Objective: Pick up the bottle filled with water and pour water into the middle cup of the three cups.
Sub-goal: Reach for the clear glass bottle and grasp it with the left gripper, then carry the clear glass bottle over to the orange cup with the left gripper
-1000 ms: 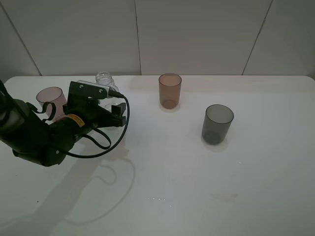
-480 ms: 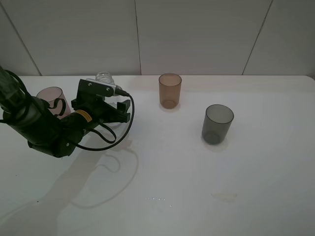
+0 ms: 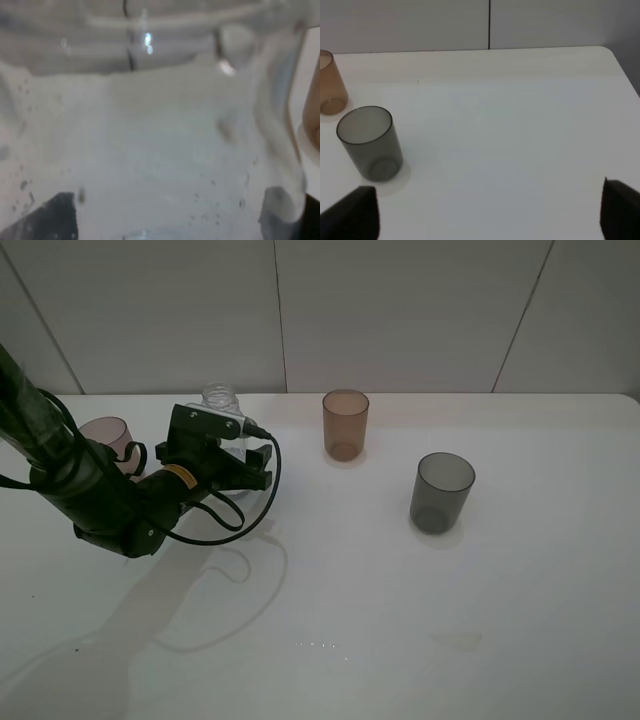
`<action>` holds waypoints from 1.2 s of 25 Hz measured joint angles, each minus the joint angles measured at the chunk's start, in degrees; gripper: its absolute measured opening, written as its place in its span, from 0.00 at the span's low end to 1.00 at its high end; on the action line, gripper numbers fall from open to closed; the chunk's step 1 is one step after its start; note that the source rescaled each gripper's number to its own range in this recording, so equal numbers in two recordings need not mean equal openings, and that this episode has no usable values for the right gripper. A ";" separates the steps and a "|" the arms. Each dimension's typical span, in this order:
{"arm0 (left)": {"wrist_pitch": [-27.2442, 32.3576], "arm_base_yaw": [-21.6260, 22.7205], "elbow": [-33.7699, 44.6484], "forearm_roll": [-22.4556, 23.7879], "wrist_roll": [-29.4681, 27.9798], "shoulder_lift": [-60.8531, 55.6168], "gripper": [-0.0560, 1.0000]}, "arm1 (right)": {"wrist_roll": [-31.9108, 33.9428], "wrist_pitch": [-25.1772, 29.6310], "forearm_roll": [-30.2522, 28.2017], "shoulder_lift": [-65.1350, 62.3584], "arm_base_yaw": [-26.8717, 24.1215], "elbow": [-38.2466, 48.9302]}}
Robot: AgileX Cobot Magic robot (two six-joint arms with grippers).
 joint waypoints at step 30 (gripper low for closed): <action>1.53 1.47 0.05 1.18 0.27 -2.93 0.08 | 0.00 0.00 0.00 0.00 0.00 0.00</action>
